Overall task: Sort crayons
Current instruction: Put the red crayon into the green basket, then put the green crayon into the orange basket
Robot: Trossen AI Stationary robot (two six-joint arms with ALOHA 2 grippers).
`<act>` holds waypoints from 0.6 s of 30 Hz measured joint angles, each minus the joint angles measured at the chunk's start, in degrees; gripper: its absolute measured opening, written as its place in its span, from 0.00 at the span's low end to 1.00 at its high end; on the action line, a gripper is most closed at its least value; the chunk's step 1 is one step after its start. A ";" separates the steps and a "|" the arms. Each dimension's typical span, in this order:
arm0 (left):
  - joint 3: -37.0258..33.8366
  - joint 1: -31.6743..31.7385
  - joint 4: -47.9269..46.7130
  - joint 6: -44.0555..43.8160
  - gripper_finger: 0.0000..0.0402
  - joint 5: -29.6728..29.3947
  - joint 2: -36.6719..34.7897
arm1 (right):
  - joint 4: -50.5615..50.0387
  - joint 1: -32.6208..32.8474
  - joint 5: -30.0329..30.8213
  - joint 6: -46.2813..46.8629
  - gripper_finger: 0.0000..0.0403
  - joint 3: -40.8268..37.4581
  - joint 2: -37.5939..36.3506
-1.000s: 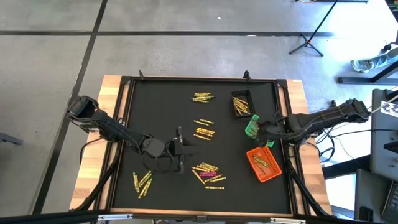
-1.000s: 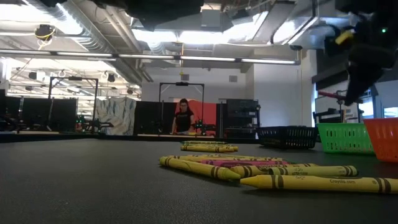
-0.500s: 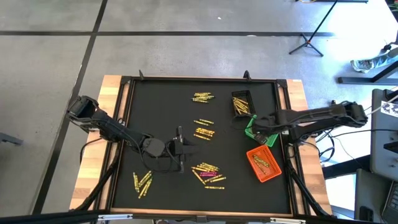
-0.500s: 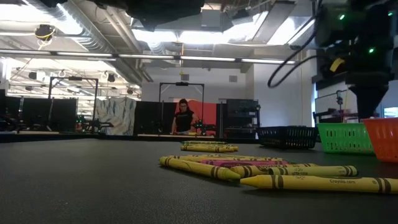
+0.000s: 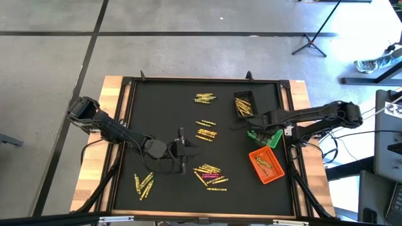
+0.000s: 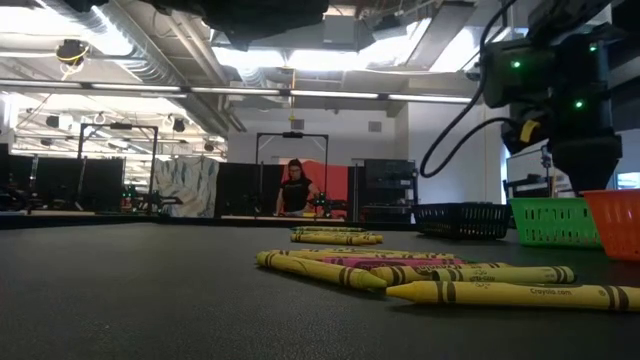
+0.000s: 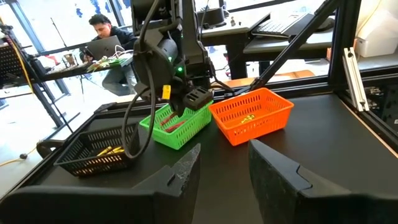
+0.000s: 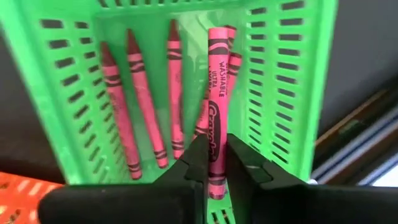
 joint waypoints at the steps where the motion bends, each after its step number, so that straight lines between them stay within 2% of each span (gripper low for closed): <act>1: 0.00 0.00 0.00 0.00 0.29 0.00 0.00 | 0.36 0.00 -0.13 -0.18 0.10 0.00 0.24; 8: 0.00 0.01 -0.12 0.00 0.29 0.02 0.00 | -0.67 0.00 -0.14 -0.19 0.25 0.35 0.31; 12: 0.00 0.59 -0.35 0.00 0.29 0.13 0.15 | -5.20 0.61 -1.19 -0.31 0.34 3.78 0.28; 15: 0.00 0.76 -2.63 -1.13 0.29 0.08 0.15 | -4.94 3.16 2.52 -0.25 0.35 7.68 -0.60; 18: 0.00 0.63 -6.41 -4.16 0.29 0.57 0.15 | -0.17 6.67 7.26 -1.31 0.34 10.81 -1.21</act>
